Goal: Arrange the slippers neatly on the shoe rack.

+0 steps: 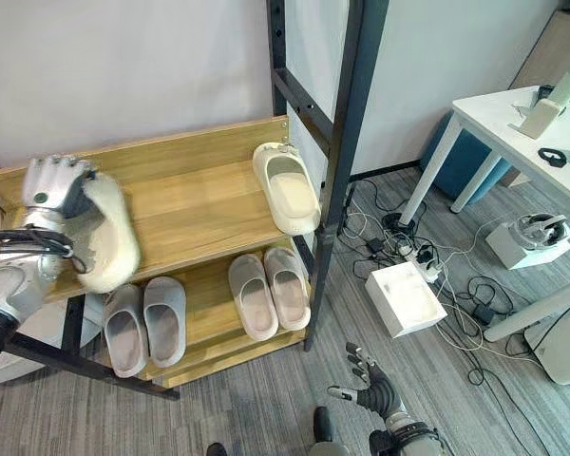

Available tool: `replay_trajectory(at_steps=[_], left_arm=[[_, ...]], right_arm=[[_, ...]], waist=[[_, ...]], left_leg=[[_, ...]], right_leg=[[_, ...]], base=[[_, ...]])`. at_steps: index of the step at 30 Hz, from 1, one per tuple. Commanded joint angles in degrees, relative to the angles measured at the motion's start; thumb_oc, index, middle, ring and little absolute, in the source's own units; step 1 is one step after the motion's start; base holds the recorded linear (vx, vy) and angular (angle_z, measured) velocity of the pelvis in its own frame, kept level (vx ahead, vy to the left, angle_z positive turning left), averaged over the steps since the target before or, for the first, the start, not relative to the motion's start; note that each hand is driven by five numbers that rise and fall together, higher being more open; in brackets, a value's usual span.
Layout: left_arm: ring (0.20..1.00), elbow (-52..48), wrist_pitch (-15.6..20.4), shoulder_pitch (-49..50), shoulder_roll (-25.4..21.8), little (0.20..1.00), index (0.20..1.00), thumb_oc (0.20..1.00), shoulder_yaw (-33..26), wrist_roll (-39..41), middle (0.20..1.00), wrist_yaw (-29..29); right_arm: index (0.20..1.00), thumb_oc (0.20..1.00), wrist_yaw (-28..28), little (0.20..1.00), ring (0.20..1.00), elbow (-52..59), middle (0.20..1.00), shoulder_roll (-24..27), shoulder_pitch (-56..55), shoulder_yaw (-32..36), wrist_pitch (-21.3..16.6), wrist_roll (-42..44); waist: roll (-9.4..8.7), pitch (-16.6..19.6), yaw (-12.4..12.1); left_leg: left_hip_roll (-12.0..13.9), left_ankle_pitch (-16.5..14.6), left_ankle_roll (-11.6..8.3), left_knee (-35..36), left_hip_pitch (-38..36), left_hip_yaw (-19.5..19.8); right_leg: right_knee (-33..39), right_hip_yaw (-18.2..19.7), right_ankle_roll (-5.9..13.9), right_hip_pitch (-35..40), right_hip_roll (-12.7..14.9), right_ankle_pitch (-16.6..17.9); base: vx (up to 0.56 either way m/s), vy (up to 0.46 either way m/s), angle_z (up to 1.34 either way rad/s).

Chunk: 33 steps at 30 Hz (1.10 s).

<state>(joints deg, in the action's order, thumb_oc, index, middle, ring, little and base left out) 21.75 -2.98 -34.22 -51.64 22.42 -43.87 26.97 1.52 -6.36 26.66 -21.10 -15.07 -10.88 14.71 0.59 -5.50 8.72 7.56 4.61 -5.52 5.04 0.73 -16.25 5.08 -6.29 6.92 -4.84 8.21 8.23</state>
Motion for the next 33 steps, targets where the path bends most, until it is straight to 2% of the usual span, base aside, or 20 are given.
replay_trajectory(at_steps=[1, 3, 5, 13, 15, 16, 22, 23, 24, 28, 33], left_arm=[[0.200, -1.46, 0.80, -7.75, 2.03, 0.200, 0.200, 0.200, -2.04, -2.93, 0.200, 0.72], [0.200, -1.99, 0.91, -8.23, 2.46, 0.200, 0.200, 0.200, -1.51, -3.37, 0.200, 0.51], [0.200, -0.95, 0.69, -12.33, 5.06, 0.200, 0.200, 0.200, 1.83, -4.43, 0.200, 0.22], [0.200, 11.39, -1.73, -24.93, 7.87, 0.200, 0.200, 0.200, 11.74, -4.97, 0.200, -1.33], [0.200, 14.54, -2.23, -26.96, 8.10, 0.200, 0.200, 0.200, 12.92, -4.40, 0.200, -1.09], [0.200, 16.04, -3.28, -27.58, 8.94, 0.200, 0.200, 0.200, 12.53, -4.15, 0.200, -0.70], [0.200, 26.76, -5.34, -33.32, 11.13, 0.200, 0.200, 0.200, 14.70, -2.76, 0.200, 0.56], [0.624, 28.29, -5.62, -34.25, 11.37, 0.624, 0.624, 0.624, 15.14, -2.34, 0.624, 0.65], [1.000, 28.45, -5.59, -34.38, 11.45, 1.000, 1.000, 1.000, 15.25, -2.28, 1.000, 0.73], [1.000, 29.97, -5.37, -36.43, 12.46, 1.000, 1.000, 1.000, 16.12, -0.93, 1.000, 0.32], [1.000, 18.83, -4.50, -32.83, 11.69, 1.000, 1.000, 1.000, 12.22, -0.42, 1.000, -0.75]], right_arm=[[1.000, 1.000, -0.65, 1.000, 1.000, 3.29, 1.000, 0.21, 1.62, 0.49, -2.82, 0.59], [1.000, 1.000, -0.63, 1.000, 1.000, 3.27, 1.000, 0.21, 1.62, 0.51, -2.81, 0.63], [1.000, 1.000, -0.50, 1.000, 1.000, 2.86, 1.000, 0.34, 2.02, 0.31, -2.45, 1.47], [1.000, 1.000, -1.54, 1.000, 1.000, 3.41, 1.000, 1.63, 2.31, 1.54, -2.79, 2.93], [1.000, 1.000, -1.75, 1.000, 1.000, 3.39, 1.000, 1.72, 2.28, 2.00, -3.07, 3.23], [1.000, 1.000, -3.82, 1.000, 1.000, 0.41, 1.000, 2.02, 4.35, 1.84, -2.65, 1.73], [1.000, 1.000, -2.70, 1.000, 1.000, 2.24, 1.000, 2.08, 1.77, 2.24, -3.75, 4.42], [1.000, 1.000, -2.56, 1.000, 1.000, 2.49, 1.000, 2.22, 1.62, 2.14, -3.85, 4.68], [1.000, 1.000, -2.55, 1.000, 1.000, 2.50, 1.000, 2.19, 1.62, 2.17, -3.84, 4.70], [1.000, 1.000, -2.06, 1.000, 1.000, 3.18, 1.000, 2.39, 1.37, 1.79, -3.72, 5.34], [1.000, 1.000, -1.84, 1.000, 1.000, 3.44, 1.000, 1.55, 1.46, 2.09, -3.28, 5.49]], waist=[[0.27, -0.87, 0.64], [0.32, -0.89, 0.72], [0.63, -1.07, 1.44], [1.78, -1.36, 4.54], [1.85, -1.39, 4.91], [1.91, -1.25, 4.60], [2.04, -1.17, 5.88], [2.04, -1.14, 5.95], [2.03, -1.16, 5.92], [1.99, -0.96, 5.83], [1.67, -0.70, 4.44]], left_leg=[[1.49, -5.52, -1.31, -0.04, -3.49, 3.11], [1.49, -5.52, -1.31, -0.04, -3.48, 3.08], [1.56, -5.46, -1.33, -0.04, -3.53, 2.70], [2.00, -5.21, -1.57, -0.04, -3.89, 0.89], [2.08, -5.19, -1.63, -0.04, -3.99, 0.40], [2.08, -5.16, -1.63, -0.04, -4.01, 0.33], [2.50, -4.95, -1.82, -0.04, -4.27, -0.18], [2.55, -4.91, -1.85, -0.04, -4.28, -0.24], [2.56, -4.91, -1.85, -0.04, -4.27, -0.23], [2.68, -4.83, -1.90, -0.04, -4.27, 0.14], [2.67, -4.84, -1.77, -0.04, -4.03, 1.32]], right_leg=[[-0.08, -1.68, 5.75, 4.93, 3.82, -6.07], [-0.08, -1.62, 5.74, 4.91, 3.79, -6.07], [-0.08, -1.21, 5.70, 4.61, 3.64, -5.97], [-0.08, 0.58, 5.80, 3.44, 3.33, -5.48], [-0.08, 1.04, 5.80, 3.15, 3.18, -5.40], [-0.08, 0.97, 5.74, 3.15, 3.17, -5.47], [-0.08, 1.22, 5.79, 2.90, 2.83, -5.55], [-0.08, 1.22, 5.80, 2.89, 2.77, -5.56], [-0.08, 1.21, 5.80, 2.89, 2.76, -5.56], [-0.08, 0.91, 5.67, 3.17, 2.59, -5.73], [-0.08, -0.33, 5.29, 4.10, 2.52, -6.22]], base=[[-0.01, -0.044, 0.00], [-0.01, -0.031, -0.01], [0.00, -0.025, 0.00], [0.00, -0.033, -0.11], [0.01, -0.026, -0.06], [0.02, -0.033, -0.13], [0.01, -0.015, -0.07], [0.00, 0.000, 0.00], [0.00, 0.000, 0.00], [0.00, 0.000, 0.00], [-0.01, -0.009, 0.06]])
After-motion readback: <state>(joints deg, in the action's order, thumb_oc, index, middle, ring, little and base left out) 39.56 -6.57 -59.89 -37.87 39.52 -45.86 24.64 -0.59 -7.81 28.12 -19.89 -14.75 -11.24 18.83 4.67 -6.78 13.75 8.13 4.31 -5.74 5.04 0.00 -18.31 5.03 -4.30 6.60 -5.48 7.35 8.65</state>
